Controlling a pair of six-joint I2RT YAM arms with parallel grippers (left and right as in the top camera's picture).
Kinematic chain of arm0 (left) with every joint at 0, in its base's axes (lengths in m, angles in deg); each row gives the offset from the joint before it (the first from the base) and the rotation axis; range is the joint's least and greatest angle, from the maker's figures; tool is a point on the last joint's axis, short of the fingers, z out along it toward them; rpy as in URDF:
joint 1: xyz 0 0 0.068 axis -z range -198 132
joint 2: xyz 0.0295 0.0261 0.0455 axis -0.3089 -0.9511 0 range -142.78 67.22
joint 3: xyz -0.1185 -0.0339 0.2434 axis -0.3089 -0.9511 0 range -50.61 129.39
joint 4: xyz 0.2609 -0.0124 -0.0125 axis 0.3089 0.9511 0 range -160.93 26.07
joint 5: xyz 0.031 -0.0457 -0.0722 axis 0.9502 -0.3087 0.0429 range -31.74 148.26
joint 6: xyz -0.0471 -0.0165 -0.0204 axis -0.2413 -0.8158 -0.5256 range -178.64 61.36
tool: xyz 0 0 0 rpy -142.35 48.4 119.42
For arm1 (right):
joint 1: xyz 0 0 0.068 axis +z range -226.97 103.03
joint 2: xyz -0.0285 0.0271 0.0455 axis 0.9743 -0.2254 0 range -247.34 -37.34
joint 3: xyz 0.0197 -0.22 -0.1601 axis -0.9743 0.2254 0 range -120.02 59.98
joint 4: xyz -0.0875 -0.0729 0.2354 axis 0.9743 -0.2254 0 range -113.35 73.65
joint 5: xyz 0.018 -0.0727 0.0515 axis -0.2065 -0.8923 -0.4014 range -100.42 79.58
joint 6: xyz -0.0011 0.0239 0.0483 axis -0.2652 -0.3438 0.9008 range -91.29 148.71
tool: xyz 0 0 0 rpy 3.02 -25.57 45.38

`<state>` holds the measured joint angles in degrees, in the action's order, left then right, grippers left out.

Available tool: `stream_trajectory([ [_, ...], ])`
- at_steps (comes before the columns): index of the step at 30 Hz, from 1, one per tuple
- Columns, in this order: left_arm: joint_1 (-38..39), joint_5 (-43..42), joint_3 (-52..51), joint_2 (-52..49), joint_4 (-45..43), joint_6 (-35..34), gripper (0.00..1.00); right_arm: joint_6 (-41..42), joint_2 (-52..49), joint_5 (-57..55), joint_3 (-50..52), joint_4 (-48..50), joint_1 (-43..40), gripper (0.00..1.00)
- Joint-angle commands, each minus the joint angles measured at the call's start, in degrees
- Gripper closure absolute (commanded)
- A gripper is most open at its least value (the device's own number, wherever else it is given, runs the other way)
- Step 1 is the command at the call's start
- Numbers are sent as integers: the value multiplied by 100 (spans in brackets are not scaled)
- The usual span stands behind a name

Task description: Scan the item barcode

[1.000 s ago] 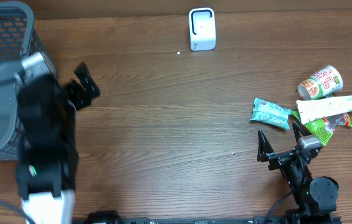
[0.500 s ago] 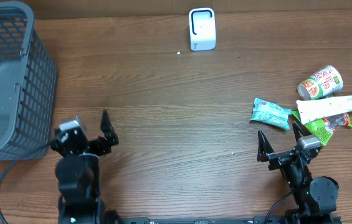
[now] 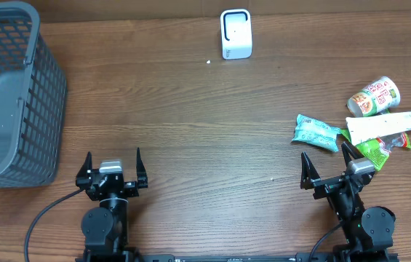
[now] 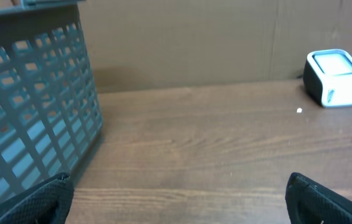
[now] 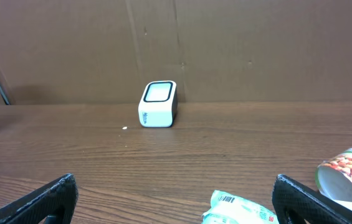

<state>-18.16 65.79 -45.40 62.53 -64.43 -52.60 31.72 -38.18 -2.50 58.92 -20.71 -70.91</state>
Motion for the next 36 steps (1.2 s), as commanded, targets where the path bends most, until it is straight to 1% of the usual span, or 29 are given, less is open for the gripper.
stream_trajectory([
  [1, 22, -57, -251, 197, 105, 120, 0, 44, 68, -39, 61, 20, 35, 0],
  [2, 20, -114, -291, 221, 216, 79, 0, 44, 68, -39, 61, 22, 35, 0],
  [6, 20, -450, -289, 321, 210, -94, 0, 44, 68, -39, 61, 20, 35, 0],
  [8, 20, -439, -289, 461, 188, -92, 0, 44, 68, -39, 61, 20, 35, 0],
  [36, 20, -442, -293, 444, 197, -92, 1, 44, 68, -39, 61, 22, 35, 0],
])
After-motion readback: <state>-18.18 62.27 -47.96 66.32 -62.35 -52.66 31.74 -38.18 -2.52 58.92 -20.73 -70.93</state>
